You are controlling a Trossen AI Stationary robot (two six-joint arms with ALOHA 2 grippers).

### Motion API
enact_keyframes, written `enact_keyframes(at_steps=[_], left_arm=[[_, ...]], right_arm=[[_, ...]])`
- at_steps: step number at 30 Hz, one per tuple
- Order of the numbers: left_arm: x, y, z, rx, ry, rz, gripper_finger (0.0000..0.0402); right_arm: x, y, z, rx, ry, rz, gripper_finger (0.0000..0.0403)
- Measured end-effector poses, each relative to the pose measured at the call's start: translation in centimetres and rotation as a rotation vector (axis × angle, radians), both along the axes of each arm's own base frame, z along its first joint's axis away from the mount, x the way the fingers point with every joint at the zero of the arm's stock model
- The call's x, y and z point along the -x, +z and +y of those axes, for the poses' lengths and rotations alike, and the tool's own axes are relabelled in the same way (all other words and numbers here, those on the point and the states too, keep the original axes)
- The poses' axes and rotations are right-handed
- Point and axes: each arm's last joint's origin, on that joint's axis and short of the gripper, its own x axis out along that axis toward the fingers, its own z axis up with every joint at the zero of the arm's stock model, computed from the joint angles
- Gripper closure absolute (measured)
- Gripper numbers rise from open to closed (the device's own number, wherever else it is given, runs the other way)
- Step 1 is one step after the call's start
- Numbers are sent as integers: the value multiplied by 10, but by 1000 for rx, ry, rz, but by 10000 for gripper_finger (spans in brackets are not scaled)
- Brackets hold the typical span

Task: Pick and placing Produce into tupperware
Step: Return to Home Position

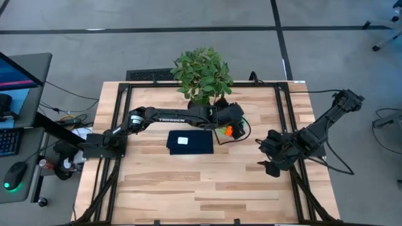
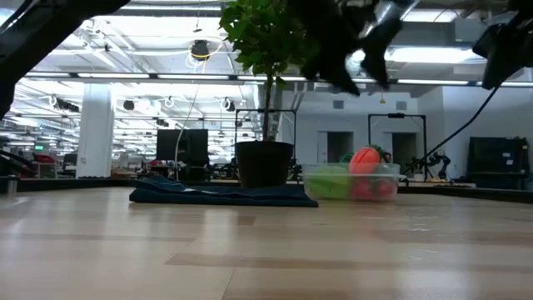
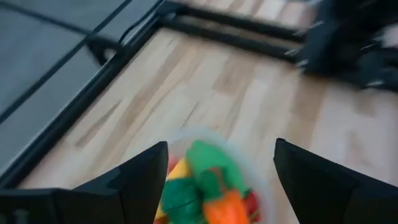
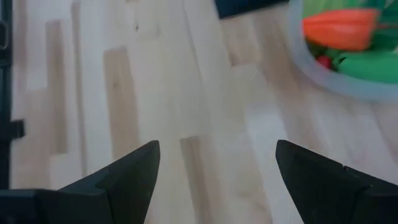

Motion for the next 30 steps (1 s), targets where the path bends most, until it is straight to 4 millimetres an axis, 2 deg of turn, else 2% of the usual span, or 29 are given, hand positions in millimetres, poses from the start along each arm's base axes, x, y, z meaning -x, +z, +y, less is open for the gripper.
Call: enact_keyframes(at_steps=[6,12,18,21,24,26,30], left_arm=[[4,48,-25,-8,-174,-37,120],[28,71,-60,-29,-237,18,120],[58,81,-103,-135,-215,141,120],[75,85,-128,-243,-111,170,120],[97,90,-149,-448,101,154,120],[115,101,-149,-492,235,93,120],[148,121,-130,-534,422,7,120]], right_arm=[[-3,3,-1,100,-64,-120,88],[-6,3,-6,161,-42,-122,88],[-12,3,-15,206,-46,-113,88],[-15,4,-20,212,-76,-108,88],[-19,5,-23,184,-128,-135,88],[-24,8,-23,195,-116,-181,88],[-37,20,-16,252,52,-326,88]])
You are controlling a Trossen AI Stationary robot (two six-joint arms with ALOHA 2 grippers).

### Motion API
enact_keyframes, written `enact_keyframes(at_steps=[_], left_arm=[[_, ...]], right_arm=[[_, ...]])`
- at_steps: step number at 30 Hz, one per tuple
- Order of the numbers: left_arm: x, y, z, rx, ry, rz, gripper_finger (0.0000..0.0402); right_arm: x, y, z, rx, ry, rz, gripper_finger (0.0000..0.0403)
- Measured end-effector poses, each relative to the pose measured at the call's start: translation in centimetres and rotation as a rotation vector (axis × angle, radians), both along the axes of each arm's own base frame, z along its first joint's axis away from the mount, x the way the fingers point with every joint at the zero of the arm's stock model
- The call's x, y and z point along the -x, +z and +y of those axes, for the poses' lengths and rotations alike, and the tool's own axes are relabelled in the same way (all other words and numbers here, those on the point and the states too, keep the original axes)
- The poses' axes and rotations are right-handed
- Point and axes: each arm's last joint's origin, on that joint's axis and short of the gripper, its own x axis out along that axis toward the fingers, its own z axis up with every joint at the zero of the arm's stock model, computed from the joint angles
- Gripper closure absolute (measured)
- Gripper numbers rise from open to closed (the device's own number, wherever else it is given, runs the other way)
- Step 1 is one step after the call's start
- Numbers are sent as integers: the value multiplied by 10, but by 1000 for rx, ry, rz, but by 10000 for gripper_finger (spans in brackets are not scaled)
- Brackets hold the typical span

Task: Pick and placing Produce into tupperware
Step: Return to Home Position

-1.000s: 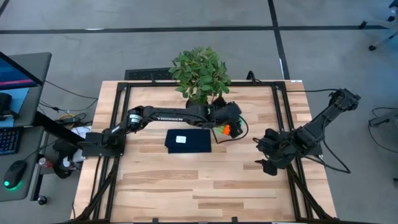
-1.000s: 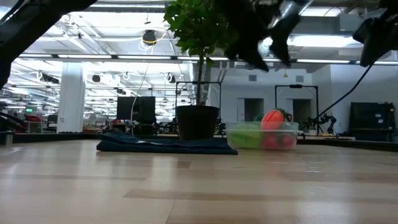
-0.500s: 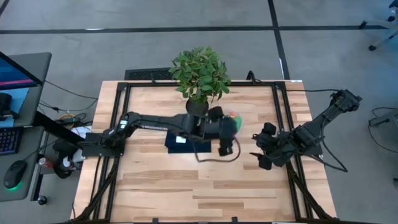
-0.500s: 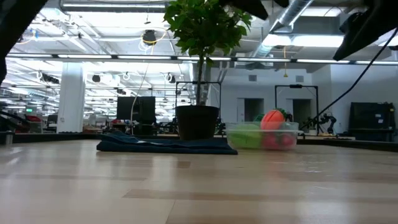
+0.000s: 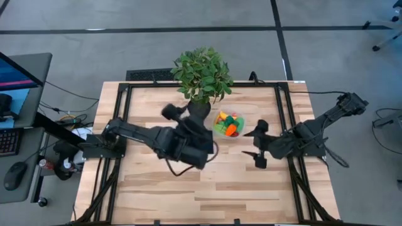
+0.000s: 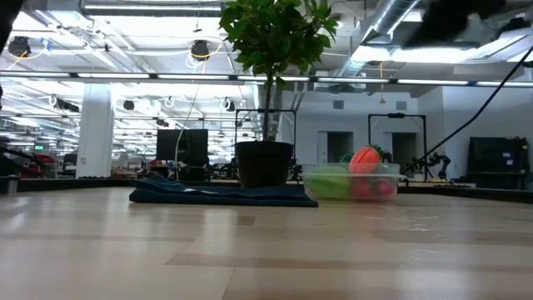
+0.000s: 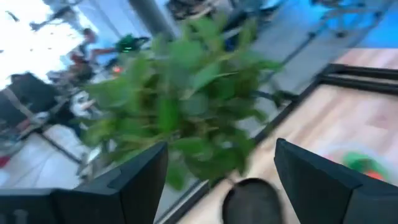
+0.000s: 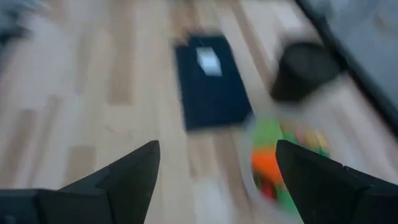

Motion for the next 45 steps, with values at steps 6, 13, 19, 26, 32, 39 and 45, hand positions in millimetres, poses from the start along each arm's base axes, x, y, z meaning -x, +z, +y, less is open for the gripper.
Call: enact_keyframes(at_steps=[6,13,19,26,32,39,45], left_arm=[[24,16,-5,-93,32,-163,120],[54,27,4,-66,68,-410,120],[61,20,7,-45,77,-463,120],[35,15,-2,-21,64,-415,120],[8,34,-5,19,-9,-370,120],[-20,69,-13,59,-714,-316,120],[-24,75,-4,-35,-774,-291,120]], right_arm=[[-16,22,7,95,208,-212,88],[-20,40,-13,20,215,-341,88],[-15,51,-36,-41,242,-401,88],[-15,55,-56,-21,211,-421,88],[-14,57,-70,-34,175,-431,88],[-7,63,-81,-146,374,-468,88],[18,60,-96,-237,429,-393,88]])
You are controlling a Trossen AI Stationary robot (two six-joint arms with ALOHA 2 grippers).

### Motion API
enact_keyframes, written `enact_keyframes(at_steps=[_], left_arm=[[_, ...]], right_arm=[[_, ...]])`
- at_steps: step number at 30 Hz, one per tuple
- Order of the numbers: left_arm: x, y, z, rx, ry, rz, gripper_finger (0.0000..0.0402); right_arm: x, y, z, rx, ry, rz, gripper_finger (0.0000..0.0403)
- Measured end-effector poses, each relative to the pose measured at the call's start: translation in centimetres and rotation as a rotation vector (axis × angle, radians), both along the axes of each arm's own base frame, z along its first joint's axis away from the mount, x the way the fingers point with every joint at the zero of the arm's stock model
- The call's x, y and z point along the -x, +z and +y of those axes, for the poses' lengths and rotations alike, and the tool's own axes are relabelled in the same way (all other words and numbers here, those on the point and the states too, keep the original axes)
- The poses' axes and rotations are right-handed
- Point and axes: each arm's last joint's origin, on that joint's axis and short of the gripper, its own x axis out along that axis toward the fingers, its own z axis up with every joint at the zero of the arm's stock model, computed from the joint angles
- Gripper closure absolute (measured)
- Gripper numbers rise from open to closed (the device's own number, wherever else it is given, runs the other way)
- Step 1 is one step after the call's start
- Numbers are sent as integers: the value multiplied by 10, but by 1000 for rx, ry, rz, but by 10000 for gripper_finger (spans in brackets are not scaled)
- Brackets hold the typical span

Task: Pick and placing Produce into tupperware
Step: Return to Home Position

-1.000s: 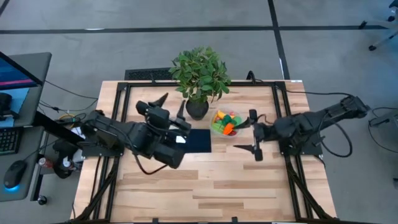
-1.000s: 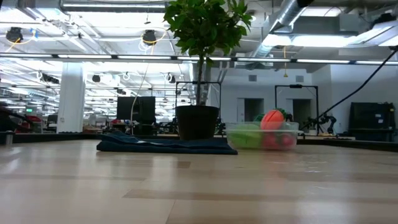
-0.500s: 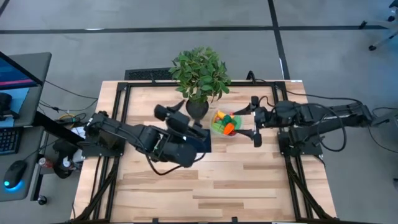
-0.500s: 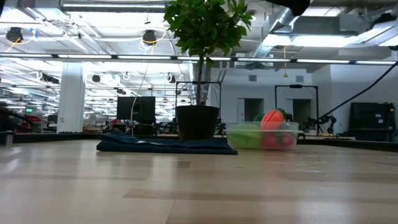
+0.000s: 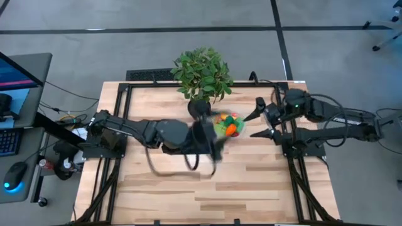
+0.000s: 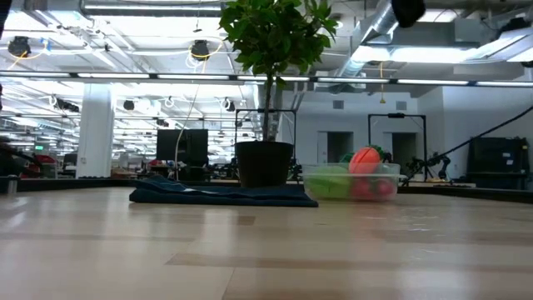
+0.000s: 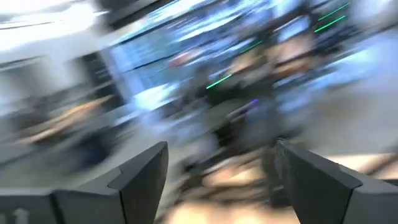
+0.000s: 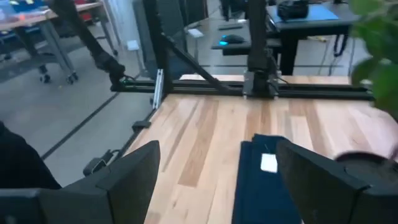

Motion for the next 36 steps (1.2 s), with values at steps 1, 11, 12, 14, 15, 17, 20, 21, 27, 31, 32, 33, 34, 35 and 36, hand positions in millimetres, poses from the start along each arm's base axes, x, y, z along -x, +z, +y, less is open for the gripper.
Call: enact_keyframes(at_steps=[1,11,12,14,15,17,20,21,27,31,32,33,34,35,36], left_arm=[[1,-2,4,-26,101,26,120],[24,-30,12,7,458,247,120],[23,-31,12,26,377,275,120],[20,-32,10,22,261,309,120],[18,-33,9,9,216,317,120],[13,-35,6,-20,135,308,120],[10,-36,3,-70,50,322,120],[10,-36,2,-79,29,327,120],[11,-30,14,-68,-95,333,120],[13,-17,31,-26,-268,277,120],[13,-14,34,-19,-317,253,120],[13,-12,37,-17,-359,246,120],[13,-11,40,-16,-397,238,120],[12,-9,42,-18,-431,216,120],[12,-7,45,-18,-454,203,120]], right_arm=[[5,0,-2,-2,-11,4,88],[66,14,-3,128,-135,-170,88],[72,12,-2,134,-149,-187,88],[81,4,-1,139,-188,-208,88],[84,0,-1,133,-215,-222,88],[87,-14,-1,101,-242,-240,88],[88,-31,-2,52,-263,-309,88],[88,-36,-2,37,-264,-345,88],[84,-65,-5,-32,-318,-429,88],[82,-78,-7,-39,-340,-459,88],[81,-80,-7,-36,-342,-472,88],[81,-83,-7,-33,-350,-485,88],[80,-85,-8,-32,-355,-496,88],[79,-88,-8,-31,-366,-497,88],[79,-92,-9,-28,-375,-492,88]])
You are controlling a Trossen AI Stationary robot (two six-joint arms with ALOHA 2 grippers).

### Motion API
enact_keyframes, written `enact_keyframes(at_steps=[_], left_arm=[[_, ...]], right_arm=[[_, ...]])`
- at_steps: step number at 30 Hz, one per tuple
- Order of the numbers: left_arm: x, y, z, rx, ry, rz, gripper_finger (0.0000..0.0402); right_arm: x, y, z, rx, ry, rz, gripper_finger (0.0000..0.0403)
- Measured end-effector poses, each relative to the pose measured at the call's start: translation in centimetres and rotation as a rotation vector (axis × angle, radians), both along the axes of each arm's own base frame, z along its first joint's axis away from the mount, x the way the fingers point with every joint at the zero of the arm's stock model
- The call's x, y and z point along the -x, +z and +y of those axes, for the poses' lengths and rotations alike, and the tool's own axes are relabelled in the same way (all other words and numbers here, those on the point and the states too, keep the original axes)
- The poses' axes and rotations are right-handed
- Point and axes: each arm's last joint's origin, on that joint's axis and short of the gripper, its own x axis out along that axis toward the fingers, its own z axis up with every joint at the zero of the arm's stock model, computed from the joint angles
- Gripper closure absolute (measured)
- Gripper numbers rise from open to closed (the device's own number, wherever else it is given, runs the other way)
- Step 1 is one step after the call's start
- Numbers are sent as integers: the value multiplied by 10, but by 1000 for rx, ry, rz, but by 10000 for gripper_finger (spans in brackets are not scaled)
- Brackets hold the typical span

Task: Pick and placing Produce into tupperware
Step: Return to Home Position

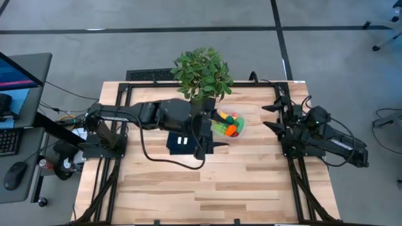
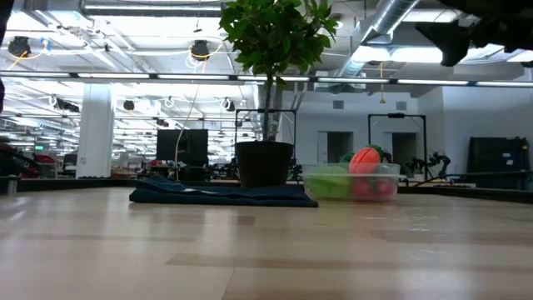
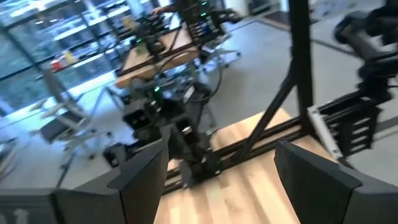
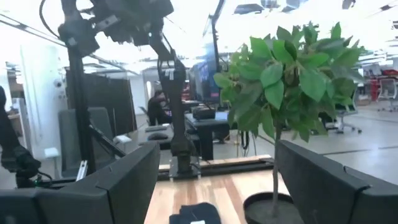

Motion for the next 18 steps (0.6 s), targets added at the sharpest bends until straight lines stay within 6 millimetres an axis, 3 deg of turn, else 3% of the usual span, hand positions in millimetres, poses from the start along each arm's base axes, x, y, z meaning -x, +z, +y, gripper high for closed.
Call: enact_keyframes(at_steps=[8,13,18], left_arm=[[2,10,29,45,-190,-54,120],[39,37,53,66,-197,-86,120],[64,47,57,39,-87,-58,120]], right_arm=[[-6,-18,-3,-37,-19,41,88],[-6,-20,-3,-51,-16,48,88],[-6,-21,-3,-45,-22,49,88]])
